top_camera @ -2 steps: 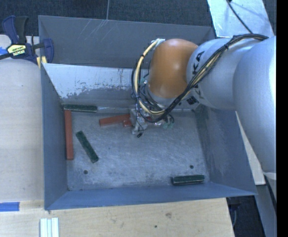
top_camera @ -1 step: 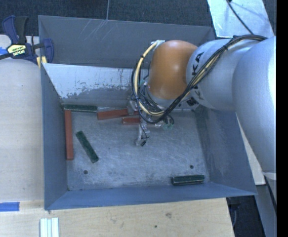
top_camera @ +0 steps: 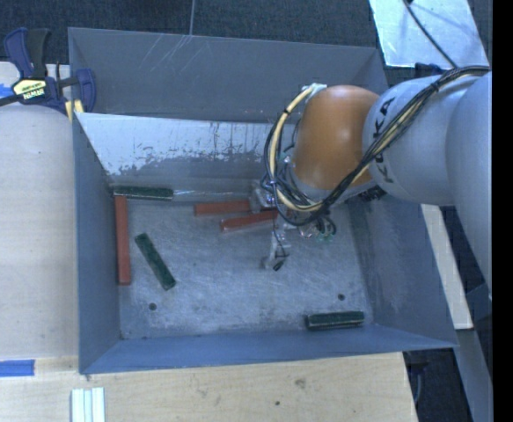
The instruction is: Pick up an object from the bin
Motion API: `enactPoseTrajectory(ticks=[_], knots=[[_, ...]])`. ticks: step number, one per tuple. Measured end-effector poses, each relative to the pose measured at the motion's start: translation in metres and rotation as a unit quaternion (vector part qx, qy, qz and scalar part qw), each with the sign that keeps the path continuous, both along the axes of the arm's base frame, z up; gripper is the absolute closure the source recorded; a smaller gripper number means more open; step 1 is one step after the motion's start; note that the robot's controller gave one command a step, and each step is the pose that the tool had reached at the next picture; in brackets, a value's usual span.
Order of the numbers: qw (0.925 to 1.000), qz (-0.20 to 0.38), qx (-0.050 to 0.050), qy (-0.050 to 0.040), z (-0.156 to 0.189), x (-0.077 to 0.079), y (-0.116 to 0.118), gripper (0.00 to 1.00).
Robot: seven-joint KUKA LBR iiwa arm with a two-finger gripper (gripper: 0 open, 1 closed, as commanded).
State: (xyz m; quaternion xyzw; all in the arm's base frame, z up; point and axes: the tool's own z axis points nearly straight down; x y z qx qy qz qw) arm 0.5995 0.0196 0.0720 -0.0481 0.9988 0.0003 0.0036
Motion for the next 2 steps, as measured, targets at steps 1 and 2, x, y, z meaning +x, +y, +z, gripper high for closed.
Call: enactPoseTrajectory(ticks=[1, 2], knots=[[1.0, 0.001, 0.0, -0.0036, 0.0026, 0.0027, 0.0014, 1.0], [1.0, 0.001, 0.0, 0.0006, -0.0009, -0.0002, 0.0011, 0.0]])
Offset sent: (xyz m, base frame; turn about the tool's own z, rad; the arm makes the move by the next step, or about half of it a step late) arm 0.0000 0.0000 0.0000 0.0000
